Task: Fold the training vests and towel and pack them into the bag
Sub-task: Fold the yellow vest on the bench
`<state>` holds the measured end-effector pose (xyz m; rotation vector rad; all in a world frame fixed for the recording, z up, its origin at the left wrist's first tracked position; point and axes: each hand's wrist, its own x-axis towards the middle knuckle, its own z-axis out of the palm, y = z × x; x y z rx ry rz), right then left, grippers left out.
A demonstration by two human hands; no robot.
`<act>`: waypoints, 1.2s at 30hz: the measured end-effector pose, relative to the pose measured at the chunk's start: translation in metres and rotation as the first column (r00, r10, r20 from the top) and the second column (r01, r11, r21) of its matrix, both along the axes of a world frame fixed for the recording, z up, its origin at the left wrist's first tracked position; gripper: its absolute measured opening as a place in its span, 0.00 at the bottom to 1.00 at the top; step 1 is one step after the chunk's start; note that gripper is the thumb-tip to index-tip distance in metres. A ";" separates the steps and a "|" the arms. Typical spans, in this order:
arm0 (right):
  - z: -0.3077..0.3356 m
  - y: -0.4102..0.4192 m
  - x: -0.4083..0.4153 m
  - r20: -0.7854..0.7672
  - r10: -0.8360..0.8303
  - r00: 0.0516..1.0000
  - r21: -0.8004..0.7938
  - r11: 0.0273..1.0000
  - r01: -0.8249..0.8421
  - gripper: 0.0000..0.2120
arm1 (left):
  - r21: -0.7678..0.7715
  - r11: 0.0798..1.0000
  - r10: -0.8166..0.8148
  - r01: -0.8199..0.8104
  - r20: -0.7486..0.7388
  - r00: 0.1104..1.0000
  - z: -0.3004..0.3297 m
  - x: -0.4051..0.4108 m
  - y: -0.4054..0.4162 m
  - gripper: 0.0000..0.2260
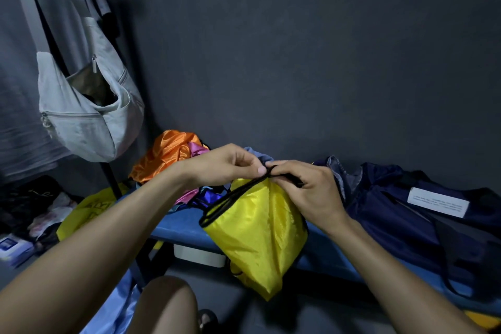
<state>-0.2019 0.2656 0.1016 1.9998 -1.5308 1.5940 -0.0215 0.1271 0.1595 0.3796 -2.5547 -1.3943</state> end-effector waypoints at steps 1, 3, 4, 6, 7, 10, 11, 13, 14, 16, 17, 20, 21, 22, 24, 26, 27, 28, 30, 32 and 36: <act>0.000 0.001 0.000 -0.020 -0.005 1.000 -0.004 1.000 0.005 0.07 | -0.018 1.000 -0.007 0.007 -0.002 1.000 0.000 0.000 0.000 0.12; -0.001 0.003 0.002 -0.049 -0.007 0.999 -0.008 1.000 0.006 0.08 | -0.052 0.999 -0.006 0.006 -0.009 1.000 -0.002 -0.001 -0.001 0.07; -0.002 0.004 0.002 -0.048 -0.006 0.999 -0.007 1.000 0.005 0.07 | -0.055 0.998 -0.001 0.001 -0.007 1.000 -0.002 -0.002 0.000 0.06; -0.003 0.006 0.002 -0.018 -0.011 1.000 0.003 1.000 0.011 0.07 | -0.069 0.997 0.026 -0.026 -0.004 1.000 -0.002 -0.004 0.002 0.08; -0.003 0.007 0.002 -0.002 -0.020 1.000 0.017 1.000 0.020 0.08 | -0.082 0.995 0.049 -0.050 -0.006 0.999 -0.002 -0.005 0.003 0.09; -0.001 0.011 0.001 0.059 -0.029 0.998 0.064 0.998 0.025 0.10 | -0.132 0.983 0.130 -0.132 -0.024 0.991 -0.001 -0.006 0.001 0.10; 0.000 0.011 0.001 0.082 -0.031 0.996 0.070 0.997 0.025 0.09 | -0.144 0.978 0.147 -0.150 -0.034 0.989 -0.001 -0.007 0.001 0.10; 0.003 0.011 0.001 0.133 -0.024 0.991 0.080 0.997 0.014 0.06 | -0.151 0.975 0.155 -0.163 -0.059 0.986 0.000 -0.007 0.001 0.09; 0.004 0.010 0.000 0.156 -0.014 0.988 0.090 0.996 0.000 0.06 | -0.151 0.975 0.154 -0.163 -0.072 0.985 0.001 -0.007 0.002 0.09; 0.006 0.009 0.000 0.169 0.002 0.986 0.119 0.993 -0.022 0.05 | -0.166 0.972 0.153 -0.166 -0.089 0.984 0.003 -0.009 0.003 0.08; 0.007 0.009 0.000 0.161 0.002 0.987 0.137 0.990 -0.024 0.05 | -0.176 0.970 0.153 -0.168 -0.093 0.984 0.003 -0.010 0.003 0.08; 0.008 0.006 0.001 0.152 -0.005 0.988 0.182 0.983 -0.023 0.06 | -0.197 0.969 0.137 -0.151 -0.083 0.987 0.005 -0.011 0.004 0.08; 0.008 0.005 0.001 0.173 0.003 0.985 0.196 0.980 -0.037 0.06 | -0.209 0.969 0.117 -0.132 -0.079 0.990 0.005 -0.011 0.005 0.08; 0.008 0.004 0.001 0.202 0.009 0.979 0.213 0.976 -0.053 0.05 | -0.223 0.968 0.096 -0.111 -0.076 0.993 0.006 -0.010 0.005 0.08; 0.009 0.001 -0.001 0.259 0.012 0.966 0.238 0.968 -0.076 0.04 | -0.254 0.964 0.058 -0.075 -0.072 0.996 0.007 -0.010 0.007 0.08; 0.011 0.000 -0.004 0.304 0.006 0.953 0.243 0.966 -0.084 0.05 | -0.276 0.960 0.036 -0.057 -0.080 0.996 0.008 -0.008 0.008 0.08; 0.013 0.000 -0.004 0.327 0.011 0.945 0.245 0.965 -0.096 0.06 | -0.282 0.958 0.033 -0.056 -0.084 0.996 0.008 -0.007 0.008 0.09; 0.015 0.000 -0.005 0.353 0.023 0.935 0.247 0.962 -0.117 0.06 | -0.290 0.955 0.035 -0.059 -0.089 0.995 0.007 -0.007 0.009 0.09; 0.017 -0.001 -0.005 0.399 0.049 0.916 0.255 0.953 -0.163 0.06 | -0.316 0.946 0.036 -0.069 -0.110 0.993 0.006 -0.006 0.010 0.11; 0.019 -0.002 -0.005 0.419 0.061 0.906 0.272 0.943 -0.190 0.06 | -0.353 0.931 0.044 -0.088 -0.130 0.991 0.005 -0.005 0.013 0.11; 0.017 -0.001 -0.004 0.464 0.100 0.880 0.304 0.915 -0.265 0.06 | -0.438 0.888 0.086 -0.141 -0.143 0.986 0.006 -0.004 0.017 0.10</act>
